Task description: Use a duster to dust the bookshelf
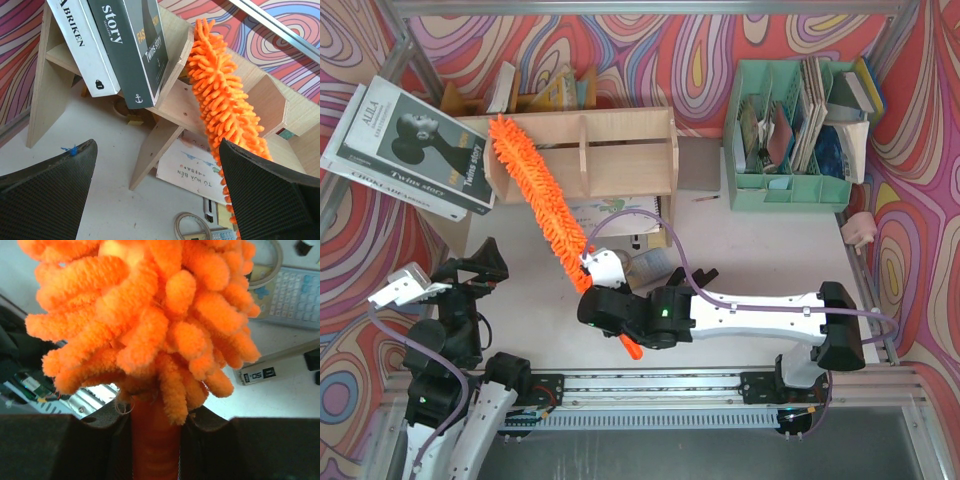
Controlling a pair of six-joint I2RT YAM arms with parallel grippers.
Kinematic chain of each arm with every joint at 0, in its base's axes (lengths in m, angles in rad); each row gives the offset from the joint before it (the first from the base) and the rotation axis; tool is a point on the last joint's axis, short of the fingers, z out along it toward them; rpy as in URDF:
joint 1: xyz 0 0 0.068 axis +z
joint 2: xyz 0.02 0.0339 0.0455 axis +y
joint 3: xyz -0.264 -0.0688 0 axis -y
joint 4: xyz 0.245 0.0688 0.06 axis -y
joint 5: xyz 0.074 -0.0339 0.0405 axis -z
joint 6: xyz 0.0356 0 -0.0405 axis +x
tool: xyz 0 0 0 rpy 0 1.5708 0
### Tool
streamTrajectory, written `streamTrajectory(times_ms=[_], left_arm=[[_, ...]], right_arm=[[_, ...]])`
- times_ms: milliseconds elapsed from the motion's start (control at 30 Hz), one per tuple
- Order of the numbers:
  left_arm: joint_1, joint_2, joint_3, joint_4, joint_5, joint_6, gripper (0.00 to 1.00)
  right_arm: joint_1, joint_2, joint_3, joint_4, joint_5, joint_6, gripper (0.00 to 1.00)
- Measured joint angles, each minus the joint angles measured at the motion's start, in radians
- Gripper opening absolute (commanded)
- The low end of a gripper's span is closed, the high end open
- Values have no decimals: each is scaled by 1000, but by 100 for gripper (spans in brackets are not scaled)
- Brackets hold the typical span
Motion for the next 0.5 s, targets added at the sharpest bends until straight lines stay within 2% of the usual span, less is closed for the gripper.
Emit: streamTrajectory(times_ms=[200, 500], left_arm=[[0, 0, 0, 0, 0, 0, 98], [0, 0, 0, 0, 0, 0, 99]], right_arm=[[0, 0, 10, -50, 79, 53, 0], [6, -23, -9, -176, 105, 194, 0]])
